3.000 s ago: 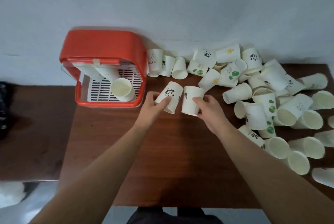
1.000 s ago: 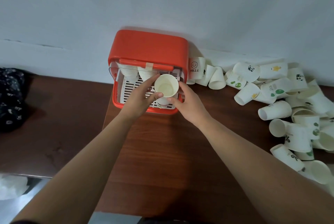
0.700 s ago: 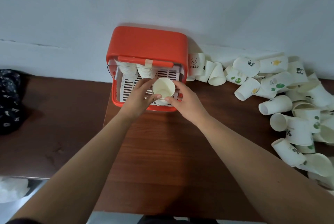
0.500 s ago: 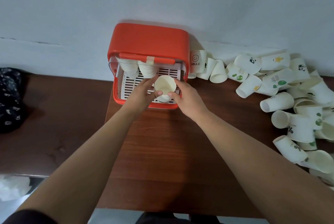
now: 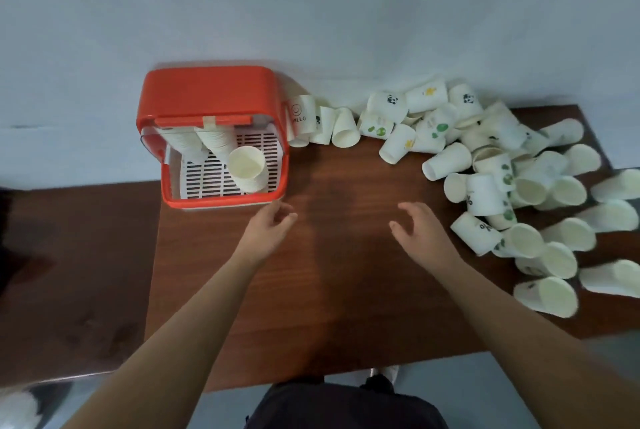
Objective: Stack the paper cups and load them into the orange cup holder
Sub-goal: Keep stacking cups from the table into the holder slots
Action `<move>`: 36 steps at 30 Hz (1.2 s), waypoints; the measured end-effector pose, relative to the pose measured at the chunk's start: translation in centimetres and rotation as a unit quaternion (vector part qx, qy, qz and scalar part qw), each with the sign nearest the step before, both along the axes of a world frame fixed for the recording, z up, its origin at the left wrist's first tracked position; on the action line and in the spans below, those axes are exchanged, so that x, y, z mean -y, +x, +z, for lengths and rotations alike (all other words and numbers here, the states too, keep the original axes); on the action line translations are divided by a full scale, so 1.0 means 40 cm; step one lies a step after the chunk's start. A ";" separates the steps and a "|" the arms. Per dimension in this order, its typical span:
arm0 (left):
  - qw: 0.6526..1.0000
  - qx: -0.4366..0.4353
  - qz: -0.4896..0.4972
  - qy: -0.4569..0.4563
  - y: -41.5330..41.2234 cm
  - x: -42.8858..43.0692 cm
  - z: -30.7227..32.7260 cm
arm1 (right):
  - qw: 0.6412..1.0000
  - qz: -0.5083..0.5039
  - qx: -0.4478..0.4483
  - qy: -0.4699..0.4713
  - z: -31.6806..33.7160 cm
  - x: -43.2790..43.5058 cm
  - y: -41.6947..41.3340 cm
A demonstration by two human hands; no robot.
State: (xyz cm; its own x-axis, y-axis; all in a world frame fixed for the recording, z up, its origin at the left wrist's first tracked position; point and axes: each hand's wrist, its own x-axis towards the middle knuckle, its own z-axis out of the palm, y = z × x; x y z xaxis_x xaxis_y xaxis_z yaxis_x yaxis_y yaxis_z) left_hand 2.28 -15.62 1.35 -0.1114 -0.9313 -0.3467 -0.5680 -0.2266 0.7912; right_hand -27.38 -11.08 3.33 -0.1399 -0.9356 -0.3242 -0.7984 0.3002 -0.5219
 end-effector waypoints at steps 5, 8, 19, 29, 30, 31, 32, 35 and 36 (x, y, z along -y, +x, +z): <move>0.987 0.043 -0.149 0.040 -0.289 -0.023 0.002 | 0.995 -0.094 -0.030 -0.011 0.016 -0.165 -0.269; 0.977 0.042 -0.201 0.054 -0.480 -0.035 0.011 | 0.989 -0.139 -0.046 -0.021 0.021 -0.234 -0.408; 0.914 0.127 -0.374 -0.089 -0.912 -0.066 -0.076 | 0.992 -0.076 -0.102 -0.014 -0.036 -0.248 -0.657; 0.841 0.293 -0.418 -0.179 -0.955 -0.096 -0.160 | 0.967 0.048 -0.251 0.002 -0.135 -0.167 -0.654; 0.842 0.297 -0.410 -0.188 -0.956 -0.102 -0.164 | 0.967 0.053 -0.250 -0.004 -0.137 -0.167 -0.652; 0.839 0.301 -0.409 -0.195 -0.955 -0.107 -0.165 | 0.967 0.055 -0.247 -0.010 -0.136 -0.166 -0.650; 0.833 0.307 -0.414 -0.198 -0.955 -0.109 -0.167 | 0.968 0.056 -0.242 -0.016 -0.133 -0.165 -0.648; 0.833 0.322 -0.417 -0.169 -0.938 -0.109 -0.169 | 0.977 0.054 -0.207 -0.024 -0.114 -0.159 -0.646; 0.841 0.324 -0.406 -0.150 -0.928 -0.109 -0.171 | 0.979 0.051 -0.195 -0.025 -0.106 -0.156 -0.645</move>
